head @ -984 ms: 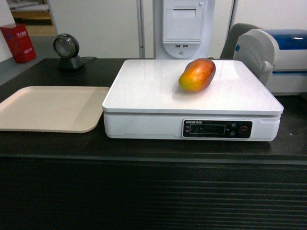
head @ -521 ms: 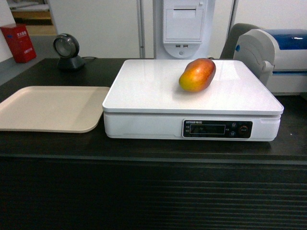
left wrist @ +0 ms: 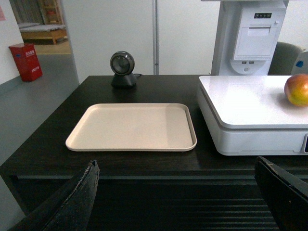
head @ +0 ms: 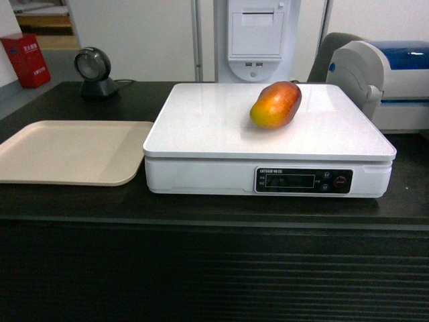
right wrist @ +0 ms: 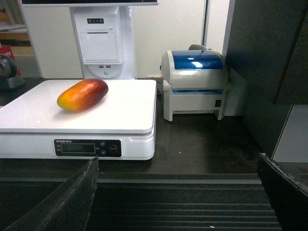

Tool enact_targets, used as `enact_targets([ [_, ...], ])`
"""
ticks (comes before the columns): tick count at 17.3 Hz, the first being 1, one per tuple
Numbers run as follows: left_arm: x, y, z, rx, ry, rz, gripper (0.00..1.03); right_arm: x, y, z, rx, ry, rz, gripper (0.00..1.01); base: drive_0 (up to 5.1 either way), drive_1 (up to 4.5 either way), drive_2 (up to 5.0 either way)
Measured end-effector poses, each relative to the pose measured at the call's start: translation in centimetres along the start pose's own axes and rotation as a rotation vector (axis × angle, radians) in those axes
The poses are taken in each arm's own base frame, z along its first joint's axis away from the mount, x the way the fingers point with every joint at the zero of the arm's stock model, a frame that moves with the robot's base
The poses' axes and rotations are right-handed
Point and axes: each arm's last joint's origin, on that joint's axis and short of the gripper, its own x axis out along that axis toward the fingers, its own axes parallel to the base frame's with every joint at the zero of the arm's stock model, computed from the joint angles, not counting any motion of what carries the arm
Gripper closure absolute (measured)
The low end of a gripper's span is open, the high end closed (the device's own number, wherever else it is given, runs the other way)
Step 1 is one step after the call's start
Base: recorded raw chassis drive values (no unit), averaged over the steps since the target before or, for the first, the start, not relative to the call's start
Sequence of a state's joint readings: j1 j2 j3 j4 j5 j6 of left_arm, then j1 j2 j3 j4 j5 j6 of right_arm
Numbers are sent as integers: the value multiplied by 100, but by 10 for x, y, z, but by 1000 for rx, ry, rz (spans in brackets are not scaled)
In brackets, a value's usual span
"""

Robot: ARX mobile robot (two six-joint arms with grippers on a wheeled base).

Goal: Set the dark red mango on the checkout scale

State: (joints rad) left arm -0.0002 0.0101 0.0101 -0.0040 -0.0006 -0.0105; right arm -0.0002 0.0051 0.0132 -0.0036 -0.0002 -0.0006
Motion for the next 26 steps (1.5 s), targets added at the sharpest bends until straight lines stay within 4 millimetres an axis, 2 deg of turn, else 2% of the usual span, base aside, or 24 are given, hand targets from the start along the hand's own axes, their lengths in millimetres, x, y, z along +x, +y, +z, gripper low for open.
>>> enact_targets([
  [26, 0, 0, 0, 0, -1, 0, 5, 0, 0, 0, -1, 0, 1, 3, 0, 0, 0],
])
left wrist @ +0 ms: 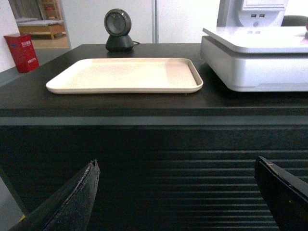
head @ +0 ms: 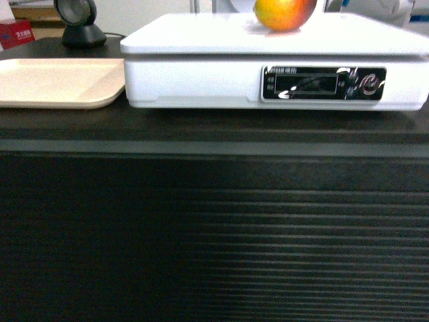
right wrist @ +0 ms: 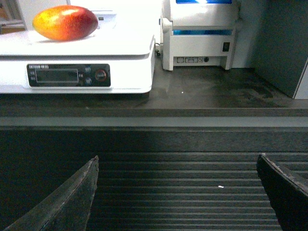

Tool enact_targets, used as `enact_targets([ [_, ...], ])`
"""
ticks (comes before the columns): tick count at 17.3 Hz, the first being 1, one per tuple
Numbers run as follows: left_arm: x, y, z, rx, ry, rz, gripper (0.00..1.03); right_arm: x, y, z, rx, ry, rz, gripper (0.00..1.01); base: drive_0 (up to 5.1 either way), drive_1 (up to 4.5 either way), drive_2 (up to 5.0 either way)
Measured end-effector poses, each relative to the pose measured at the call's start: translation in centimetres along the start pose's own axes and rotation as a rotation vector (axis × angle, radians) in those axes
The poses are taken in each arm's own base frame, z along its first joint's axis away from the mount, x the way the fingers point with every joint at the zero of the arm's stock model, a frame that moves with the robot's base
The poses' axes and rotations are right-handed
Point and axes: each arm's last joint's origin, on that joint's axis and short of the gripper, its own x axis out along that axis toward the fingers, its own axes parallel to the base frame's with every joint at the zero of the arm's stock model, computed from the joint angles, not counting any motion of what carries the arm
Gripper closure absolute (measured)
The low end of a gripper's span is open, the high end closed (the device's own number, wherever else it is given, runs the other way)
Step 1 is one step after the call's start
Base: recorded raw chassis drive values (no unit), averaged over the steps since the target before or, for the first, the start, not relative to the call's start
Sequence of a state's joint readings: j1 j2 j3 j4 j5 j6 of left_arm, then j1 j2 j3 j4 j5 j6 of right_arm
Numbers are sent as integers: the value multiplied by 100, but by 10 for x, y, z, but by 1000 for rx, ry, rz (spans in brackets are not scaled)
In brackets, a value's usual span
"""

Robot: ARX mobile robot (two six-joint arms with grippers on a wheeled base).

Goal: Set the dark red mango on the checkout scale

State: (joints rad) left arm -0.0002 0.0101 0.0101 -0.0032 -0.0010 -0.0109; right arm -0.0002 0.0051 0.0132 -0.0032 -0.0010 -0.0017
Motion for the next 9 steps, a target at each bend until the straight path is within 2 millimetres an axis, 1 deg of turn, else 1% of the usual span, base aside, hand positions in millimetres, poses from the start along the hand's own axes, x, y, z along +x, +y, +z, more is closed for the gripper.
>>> enact_targets([
  [9, 0, 0, 0, 0, 0, 0, 5, 0, 0, 0, 2, 0, -1, 3, 0, 0, 0],
])
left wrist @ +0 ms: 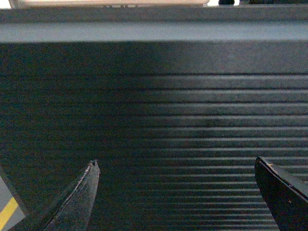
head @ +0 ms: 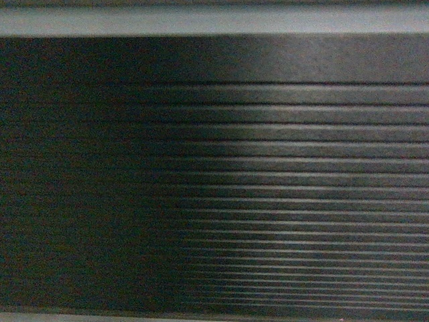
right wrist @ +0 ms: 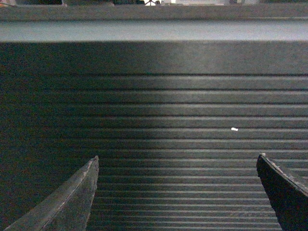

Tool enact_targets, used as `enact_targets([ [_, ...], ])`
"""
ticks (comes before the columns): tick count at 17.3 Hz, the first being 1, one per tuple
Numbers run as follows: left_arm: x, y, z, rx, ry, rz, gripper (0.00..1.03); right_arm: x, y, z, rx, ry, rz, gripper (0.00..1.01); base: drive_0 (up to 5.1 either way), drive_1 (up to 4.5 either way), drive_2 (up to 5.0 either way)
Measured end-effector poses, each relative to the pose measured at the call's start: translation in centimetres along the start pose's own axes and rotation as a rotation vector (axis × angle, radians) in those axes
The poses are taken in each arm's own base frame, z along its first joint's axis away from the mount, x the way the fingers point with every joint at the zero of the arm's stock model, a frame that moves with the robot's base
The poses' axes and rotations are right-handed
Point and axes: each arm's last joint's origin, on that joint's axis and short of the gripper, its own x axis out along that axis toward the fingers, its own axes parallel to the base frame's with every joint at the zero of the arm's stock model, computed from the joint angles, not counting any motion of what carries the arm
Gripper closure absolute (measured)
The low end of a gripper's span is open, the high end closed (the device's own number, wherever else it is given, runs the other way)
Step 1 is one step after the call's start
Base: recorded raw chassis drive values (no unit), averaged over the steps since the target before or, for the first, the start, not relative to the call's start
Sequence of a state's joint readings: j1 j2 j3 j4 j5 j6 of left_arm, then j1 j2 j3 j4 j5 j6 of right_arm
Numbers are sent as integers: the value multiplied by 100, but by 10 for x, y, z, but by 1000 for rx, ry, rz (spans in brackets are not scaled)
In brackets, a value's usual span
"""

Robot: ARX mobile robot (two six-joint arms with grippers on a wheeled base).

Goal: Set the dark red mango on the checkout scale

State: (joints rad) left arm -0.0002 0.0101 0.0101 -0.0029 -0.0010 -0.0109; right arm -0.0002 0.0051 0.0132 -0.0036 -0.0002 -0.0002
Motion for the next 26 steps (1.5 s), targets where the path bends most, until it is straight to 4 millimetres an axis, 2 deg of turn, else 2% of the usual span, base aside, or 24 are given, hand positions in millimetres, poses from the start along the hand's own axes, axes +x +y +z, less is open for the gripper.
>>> enact_targets([
  [26, 0, 0, 0, 0, 3, 0, 5, 0, 0, 0, 0, 2, 0, 3, 0, 0, 0],
])
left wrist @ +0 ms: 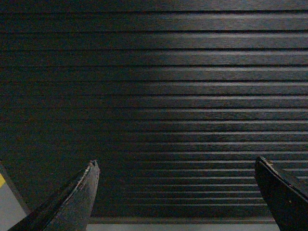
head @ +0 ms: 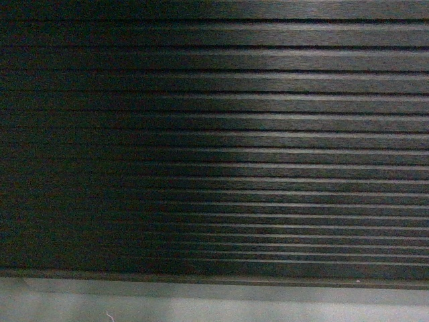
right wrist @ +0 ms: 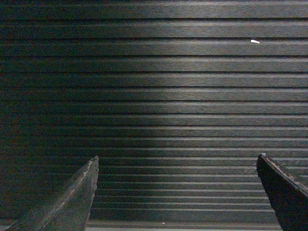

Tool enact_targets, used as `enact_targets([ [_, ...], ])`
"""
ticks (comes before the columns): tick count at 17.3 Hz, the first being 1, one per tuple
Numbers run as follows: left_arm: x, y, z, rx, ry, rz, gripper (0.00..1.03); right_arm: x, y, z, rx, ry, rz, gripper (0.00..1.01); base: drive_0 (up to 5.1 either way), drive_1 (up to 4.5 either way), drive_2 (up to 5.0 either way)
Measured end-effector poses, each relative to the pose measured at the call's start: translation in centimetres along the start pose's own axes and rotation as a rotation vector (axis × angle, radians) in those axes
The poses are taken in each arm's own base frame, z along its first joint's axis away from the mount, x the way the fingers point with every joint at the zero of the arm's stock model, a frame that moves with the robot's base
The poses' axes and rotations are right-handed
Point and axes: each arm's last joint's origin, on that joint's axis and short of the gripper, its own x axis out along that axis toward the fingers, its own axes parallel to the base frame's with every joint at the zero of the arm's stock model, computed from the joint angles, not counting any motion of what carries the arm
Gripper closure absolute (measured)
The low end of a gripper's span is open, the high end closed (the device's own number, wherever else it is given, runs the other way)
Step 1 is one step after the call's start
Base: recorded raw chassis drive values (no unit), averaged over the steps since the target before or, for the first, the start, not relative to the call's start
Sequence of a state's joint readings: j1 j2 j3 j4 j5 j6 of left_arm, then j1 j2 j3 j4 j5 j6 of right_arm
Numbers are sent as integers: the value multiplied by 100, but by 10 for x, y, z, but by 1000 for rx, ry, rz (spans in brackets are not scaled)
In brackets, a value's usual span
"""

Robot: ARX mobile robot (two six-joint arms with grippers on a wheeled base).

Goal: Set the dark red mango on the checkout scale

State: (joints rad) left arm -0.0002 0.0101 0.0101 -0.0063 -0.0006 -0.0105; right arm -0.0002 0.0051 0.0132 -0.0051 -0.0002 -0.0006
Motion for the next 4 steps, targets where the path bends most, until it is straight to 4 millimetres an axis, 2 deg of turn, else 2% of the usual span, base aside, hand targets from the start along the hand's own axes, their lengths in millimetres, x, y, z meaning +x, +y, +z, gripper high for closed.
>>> enact_targets([
  [4, 0, 0, 0, 0, 0, 0, 5, 0, 0, 0, 0, 0, 0, 3, 0, 0, 0],
])
